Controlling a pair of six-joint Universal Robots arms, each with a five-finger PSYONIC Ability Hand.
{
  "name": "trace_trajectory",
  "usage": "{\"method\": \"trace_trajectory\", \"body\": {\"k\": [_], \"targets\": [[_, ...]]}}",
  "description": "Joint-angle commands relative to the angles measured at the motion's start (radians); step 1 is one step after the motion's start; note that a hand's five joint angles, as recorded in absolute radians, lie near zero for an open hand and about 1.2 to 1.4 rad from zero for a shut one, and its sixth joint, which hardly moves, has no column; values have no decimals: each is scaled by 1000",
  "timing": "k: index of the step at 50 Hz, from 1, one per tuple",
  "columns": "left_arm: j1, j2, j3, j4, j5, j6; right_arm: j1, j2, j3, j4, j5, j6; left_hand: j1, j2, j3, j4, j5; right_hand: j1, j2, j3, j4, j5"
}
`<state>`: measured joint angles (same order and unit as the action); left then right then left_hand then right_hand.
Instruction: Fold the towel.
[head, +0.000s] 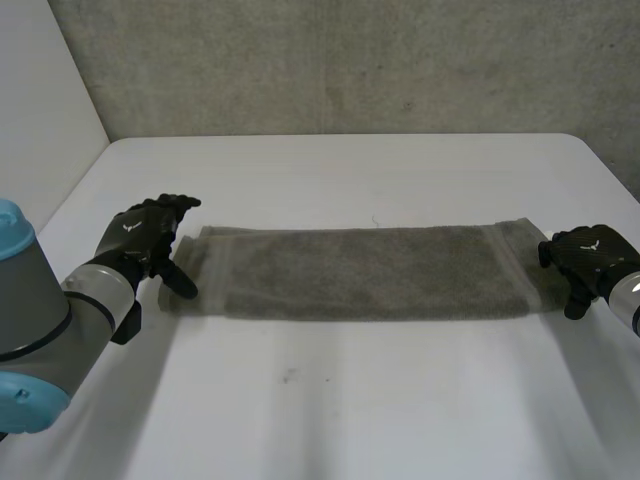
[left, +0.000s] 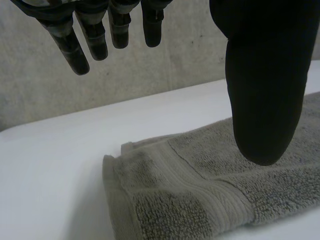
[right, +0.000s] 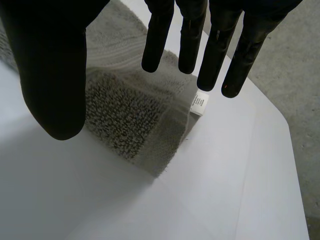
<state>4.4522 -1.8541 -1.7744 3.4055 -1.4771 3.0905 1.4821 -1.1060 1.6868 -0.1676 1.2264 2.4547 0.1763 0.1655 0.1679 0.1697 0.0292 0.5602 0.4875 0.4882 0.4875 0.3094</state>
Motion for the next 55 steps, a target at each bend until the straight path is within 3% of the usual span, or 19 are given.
{"method": "trace_trajectory", "body": {"k": [1, 5, 7, 9, 22, 32, 35, 37, 40, 44, 48, 55], "targets": [[1, 1, -13, 43, 0, 0, 0, 77, -19, -61, -4, -14, -2, 9, 7, 5, -29, 53, 126, 125, 126, 129], [12, 1, -14, 44, 0, 0, -2, 94, -29, -64, -1, -28, -2, 9, 7, 5, -29, 267, 340, 340, 340, 344], [15, 1, -14, 44, 0, 0, -3, 113, -44, -66, 5, -42, -2, 9, 7, 5, -29, 720, 793, 792, 793, 796], [16, 1, -14, 44, 0, 0, -9, 118, -51, -70, 8, -43, -2, 9, 7, 5, -29, 835, 908, 907, 908, 911], [22, 1, -22, 46, 0, 0, -152, 78, -61, -70, 48, -57, -2, 9, 7, 5, -29, 836, 909, 908, 909, 912], [30, 3, -25, 46, 0, 0, -229, 15, -124, -20, 119, -178, -2, 9, 7, 5, -29, 836, 909, 908, 909, 912], [30, 3, -25, 46, 0, -1, -175, -2, -165, -6, 139, -168, -2, 9, 7, 5, -29, 836, 909, 908, 909, 912], [30, 3, -27, 46, 0, -1, -53, -32, -220, -4, 172, -143, -2, 9, 7, 5, -29, 836, 909, 908, 909, 912], [30, 4, -27, 46, 0, -1, 15, -37, -251, -4, 191, -128, -2, 9, 7, 5, -29, 836, 909, 908, 909, 912], [32, 7, -27, 46, -2, -1, 235, -28, -337, -6, 228, -106, -2, 9, 7, 5, -29, 836, 909, 908, 909, 912], [36, 10, -30, 46, -2, -1, 484, 35, -418, -16, 228, -106, -2, 9, 7, 5, -29, 836, 909, 908, 909, 912], [36, 10, -36, 46, -2, -1, 739, 170, -479, -26, 220, -108, -2, 9, 7, 5, -29, 836, 909, 908, 909, 912]]}}
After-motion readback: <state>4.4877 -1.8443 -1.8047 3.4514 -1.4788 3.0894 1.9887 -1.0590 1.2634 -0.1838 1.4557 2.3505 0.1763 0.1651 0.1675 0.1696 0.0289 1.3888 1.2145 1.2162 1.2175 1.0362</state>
